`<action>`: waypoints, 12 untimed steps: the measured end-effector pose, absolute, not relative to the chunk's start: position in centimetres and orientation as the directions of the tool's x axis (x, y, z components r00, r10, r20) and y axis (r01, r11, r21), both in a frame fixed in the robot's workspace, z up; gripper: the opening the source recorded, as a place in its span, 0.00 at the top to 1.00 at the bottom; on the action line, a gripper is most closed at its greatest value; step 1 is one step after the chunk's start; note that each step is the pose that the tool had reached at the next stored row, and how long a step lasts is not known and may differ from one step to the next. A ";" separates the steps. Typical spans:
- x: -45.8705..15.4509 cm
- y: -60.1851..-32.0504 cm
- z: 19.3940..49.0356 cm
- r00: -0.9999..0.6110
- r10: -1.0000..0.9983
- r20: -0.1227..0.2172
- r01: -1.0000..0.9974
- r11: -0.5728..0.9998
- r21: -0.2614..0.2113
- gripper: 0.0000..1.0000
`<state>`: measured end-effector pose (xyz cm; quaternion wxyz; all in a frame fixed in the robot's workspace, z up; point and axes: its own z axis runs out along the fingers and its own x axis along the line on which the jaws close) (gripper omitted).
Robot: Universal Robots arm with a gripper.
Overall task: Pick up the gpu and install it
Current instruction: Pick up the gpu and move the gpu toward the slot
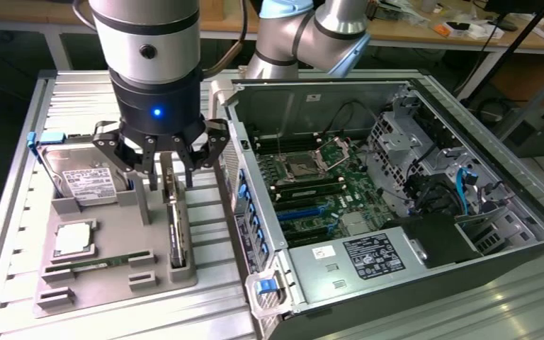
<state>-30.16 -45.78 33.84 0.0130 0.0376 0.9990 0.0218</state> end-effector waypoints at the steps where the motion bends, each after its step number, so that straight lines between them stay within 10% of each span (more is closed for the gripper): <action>1: -30.2 -45.8 33.8 -0.997 0.076 -0.024 0.074 0.996 0.044 0.52; 12: -30.2 -45.8 33.3 -0.997 0.076 -0.024 0.074 0.996 0.044 0.52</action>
